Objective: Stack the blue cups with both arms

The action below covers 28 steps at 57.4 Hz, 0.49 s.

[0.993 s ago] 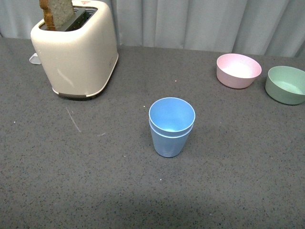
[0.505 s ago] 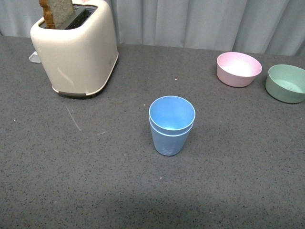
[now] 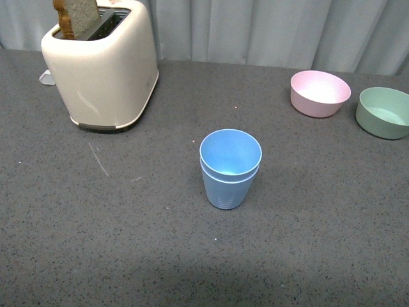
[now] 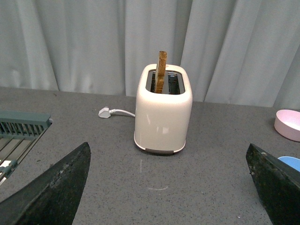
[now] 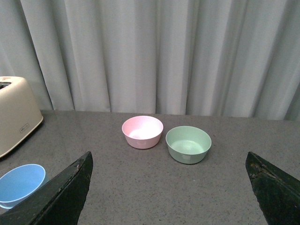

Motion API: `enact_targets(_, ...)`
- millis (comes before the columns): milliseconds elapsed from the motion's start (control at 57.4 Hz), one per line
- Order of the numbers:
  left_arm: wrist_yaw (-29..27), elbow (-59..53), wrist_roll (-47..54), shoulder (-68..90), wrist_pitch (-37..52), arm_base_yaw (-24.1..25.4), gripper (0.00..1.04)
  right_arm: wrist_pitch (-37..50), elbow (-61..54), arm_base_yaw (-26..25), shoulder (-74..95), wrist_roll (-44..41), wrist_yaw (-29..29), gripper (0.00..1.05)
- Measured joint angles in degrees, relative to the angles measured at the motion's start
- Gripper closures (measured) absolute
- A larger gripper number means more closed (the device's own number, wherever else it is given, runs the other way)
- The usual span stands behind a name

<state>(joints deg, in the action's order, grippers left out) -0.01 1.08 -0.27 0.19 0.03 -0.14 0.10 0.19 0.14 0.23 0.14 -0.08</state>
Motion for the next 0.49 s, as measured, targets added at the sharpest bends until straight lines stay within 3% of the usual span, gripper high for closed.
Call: enact_targets(488,0.00,0.00,0.00,0.00,0.00,0.00,0.07,0.00,0.00,0.00,0.00,0.00,0.00,0.10)
